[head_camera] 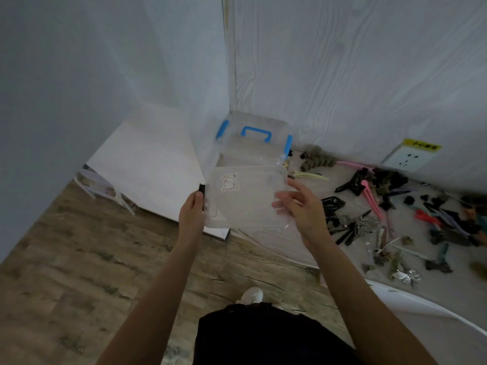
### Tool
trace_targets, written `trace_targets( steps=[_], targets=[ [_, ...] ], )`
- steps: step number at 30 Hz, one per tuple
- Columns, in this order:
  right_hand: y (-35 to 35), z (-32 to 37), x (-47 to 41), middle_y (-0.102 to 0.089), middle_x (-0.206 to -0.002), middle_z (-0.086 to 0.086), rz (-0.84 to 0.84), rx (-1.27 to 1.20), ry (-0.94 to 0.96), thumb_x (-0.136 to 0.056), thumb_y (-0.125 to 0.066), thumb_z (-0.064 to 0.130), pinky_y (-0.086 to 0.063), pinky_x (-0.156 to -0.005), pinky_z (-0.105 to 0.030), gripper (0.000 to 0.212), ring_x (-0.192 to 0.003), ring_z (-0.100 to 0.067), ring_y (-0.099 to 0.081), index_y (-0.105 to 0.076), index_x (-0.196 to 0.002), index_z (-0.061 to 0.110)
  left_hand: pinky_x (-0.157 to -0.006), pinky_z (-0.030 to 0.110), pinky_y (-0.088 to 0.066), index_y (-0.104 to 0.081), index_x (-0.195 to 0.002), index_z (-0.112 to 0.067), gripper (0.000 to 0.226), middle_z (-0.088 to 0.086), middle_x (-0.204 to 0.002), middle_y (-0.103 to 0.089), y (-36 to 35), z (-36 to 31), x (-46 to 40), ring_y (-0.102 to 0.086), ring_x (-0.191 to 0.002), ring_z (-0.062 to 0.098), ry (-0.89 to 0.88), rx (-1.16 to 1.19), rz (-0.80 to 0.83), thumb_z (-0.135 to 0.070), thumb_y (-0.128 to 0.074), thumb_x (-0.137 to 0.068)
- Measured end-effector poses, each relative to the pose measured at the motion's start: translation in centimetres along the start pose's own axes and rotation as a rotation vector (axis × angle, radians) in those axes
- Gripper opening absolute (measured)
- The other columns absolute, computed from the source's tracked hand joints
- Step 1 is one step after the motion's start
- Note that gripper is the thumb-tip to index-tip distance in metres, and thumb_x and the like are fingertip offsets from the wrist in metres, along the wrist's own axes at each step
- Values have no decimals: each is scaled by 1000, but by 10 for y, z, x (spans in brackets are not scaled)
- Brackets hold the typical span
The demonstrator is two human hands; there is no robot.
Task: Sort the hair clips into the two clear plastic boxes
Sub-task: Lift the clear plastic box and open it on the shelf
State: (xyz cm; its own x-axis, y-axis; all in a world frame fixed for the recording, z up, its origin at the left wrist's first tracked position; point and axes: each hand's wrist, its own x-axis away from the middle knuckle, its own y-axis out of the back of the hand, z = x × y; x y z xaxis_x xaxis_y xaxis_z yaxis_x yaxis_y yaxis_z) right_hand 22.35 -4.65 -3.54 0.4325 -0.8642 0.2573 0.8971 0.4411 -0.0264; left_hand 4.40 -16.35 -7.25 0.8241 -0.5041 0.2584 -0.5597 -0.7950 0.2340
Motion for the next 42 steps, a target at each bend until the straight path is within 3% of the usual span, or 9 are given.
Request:
trace_targets(
  steps=[6, 10, 15, 20, 25, 29, 33, 36, 42],
  targets=[
    [12, -3, -11, -68, -84, -8, -5, -53, -118, -88, -56, 0, -56, -56, -21, 35, -58, -9, -67, -52, -123, 7, -58, 14, -48, -58, -90, -15, 25, -3, -80, -58, 4, -6, -2, -55, -74, 8, -16, -10, 135, -20, -36, -100],
    [6, -22, -24, -66, -81, -8, -62, -103, -250, -87, -56, -1, -55, -54, -18, 40, -54, -5, -65, -50, -127, 0, -61, 24, -46, -57, -93, -8, 23, -1, -78, -57, 11, 16, -12, -55, -80, 18, 79, -99, 128, -18, -37, -99],
    [29, -25, -31, -66, -83, -5, -270, -228, -203, -87, -58, 0, -57, -62, -24, 42, -54, -5, -66, -46, -128, 5, -62, 31, -35, -54, -86, -8, 27, 1, -72, -50, 40, 28, -20, -47, -76, 20, 101, -153, -47, -20, -34, -99],
    [62, -32, -34, -69, -65, 11, -487, 29, -8, -91, -54, 7, -52, -55, -11, 41, -52, 6, -61, -45, -131, 4, -68, 36, -38, -57, -92, -14, 36, 7, -79, -51, 84, 18, -27, -49, -74, 22, -25, -120, -224, -38, -31, -93],
    [34, -54, -35, -65, -76, 7, -347, 271, -50, -90, -56, 9, -51, -82, -29, 42, -72, -5, -65, -48, -131, 12, -50, 7, -43, -59, -99, -7, 29, 1, -75, -46, 78, -6, -21, -43, -65, 8, 3, 76, -203, -16, -32, -100],
    [-9, -69, -42, -62, -90, -3, -240, 265, -191, -92, -55, 17, -54, -80, -38, 42, -74, -19, -64, -44, -132, 10, -69, 27, -51, -59, -96, -7, 26, 0, -73, -47, 56, -8, -24, -42, -67, 12, 58, 88, -106, -13, -34, -98],
    [-21, -67, -42, -52, -118, 0, -114, 252, -346, -90, -30, 61, -34, -109, -45, 55, -108, -18, -53, -48, -126, 24, -78, 41, -51, -61, -95, -6, 32, 0, -74, -51, 31, 2, -33, -46, -68, 16, 34, -67, -28, -22, -34, -98],
    [-13, -58, -40, -30, -150, -3, -125, 146, -335, -96, -23, 54, -18, -116, -41, 57, -138, -22, -28, -35, -141, 22, -76, 44, -47, -59, -91, 0, 37, 9, -77, -53, 14, 11, -43, -49, -71, 22, 29, -167, 23, -27, -34, -97],
    [11, -26, -63, -49, -134, -4, -213, 241, -156, -98, -36, 37, -36, -107, -40, 41, -120, -20, -46, -45, -131, 16, -82, 35, -40, -59, -110, -8, 37, 15, -111, -64, -9, 0, -47, -58, -101, 30, -49, -501, 111, -26, -29, -100]
  ],
)
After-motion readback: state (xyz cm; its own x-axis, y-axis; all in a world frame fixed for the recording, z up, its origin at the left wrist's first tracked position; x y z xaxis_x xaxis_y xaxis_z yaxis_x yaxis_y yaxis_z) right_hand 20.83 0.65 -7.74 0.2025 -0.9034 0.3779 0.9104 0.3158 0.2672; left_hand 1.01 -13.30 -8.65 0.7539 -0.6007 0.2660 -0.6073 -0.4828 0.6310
